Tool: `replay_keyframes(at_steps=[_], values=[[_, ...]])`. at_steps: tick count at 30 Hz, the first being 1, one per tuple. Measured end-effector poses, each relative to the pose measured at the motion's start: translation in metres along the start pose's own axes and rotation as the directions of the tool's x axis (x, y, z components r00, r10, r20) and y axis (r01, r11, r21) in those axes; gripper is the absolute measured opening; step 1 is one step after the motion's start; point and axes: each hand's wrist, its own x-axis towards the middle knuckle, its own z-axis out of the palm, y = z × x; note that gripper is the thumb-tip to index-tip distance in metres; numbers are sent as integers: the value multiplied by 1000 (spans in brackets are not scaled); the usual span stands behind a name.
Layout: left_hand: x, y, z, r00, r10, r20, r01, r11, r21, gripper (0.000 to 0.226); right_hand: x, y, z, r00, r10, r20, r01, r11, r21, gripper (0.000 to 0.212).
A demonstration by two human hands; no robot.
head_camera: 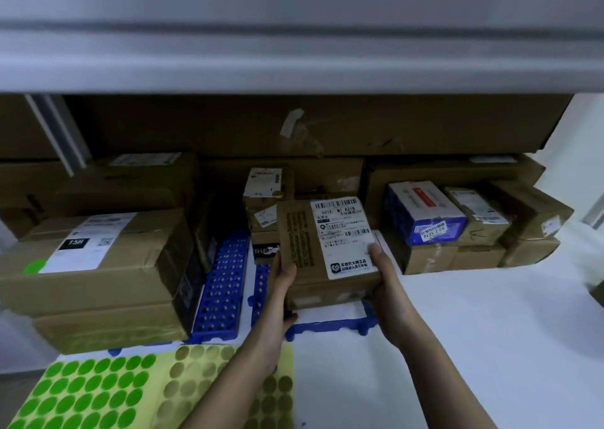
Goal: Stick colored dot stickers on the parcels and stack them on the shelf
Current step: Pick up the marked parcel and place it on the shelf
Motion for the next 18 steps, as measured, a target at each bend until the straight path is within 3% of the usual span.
replay_keyframes(at_steps=[4, 7, 9, 15, 18], values=[[-7, 14, -7, 1000, 9, 21, -8, 999, -46, 82, -6, -1, 3, 999, -32, -1, 32, 999, -12, 73], [-11, 25, -13, 998, 70, 6, -70, 997, -26, 111, -15, -1, 11, 995, -96, 19, 96, 995, 13, 77], [-16, 31, -14, 991, 133, 5, -133, 991, -19, 119, -22, -2, 18, 989, -144, 31, 144, 990, -2, 93], [-35, 41, -10, 967, 254, 26, -252, 966, -59, 114, -44, -10, 28, 972, -235, 26, 235, 972, -2, 102], [-45, 46, -7, 964, 263, 30, -261, 964, -56, 87, -52, -13, 30, 965, -261, 28, 262, 965, -13, 111]])
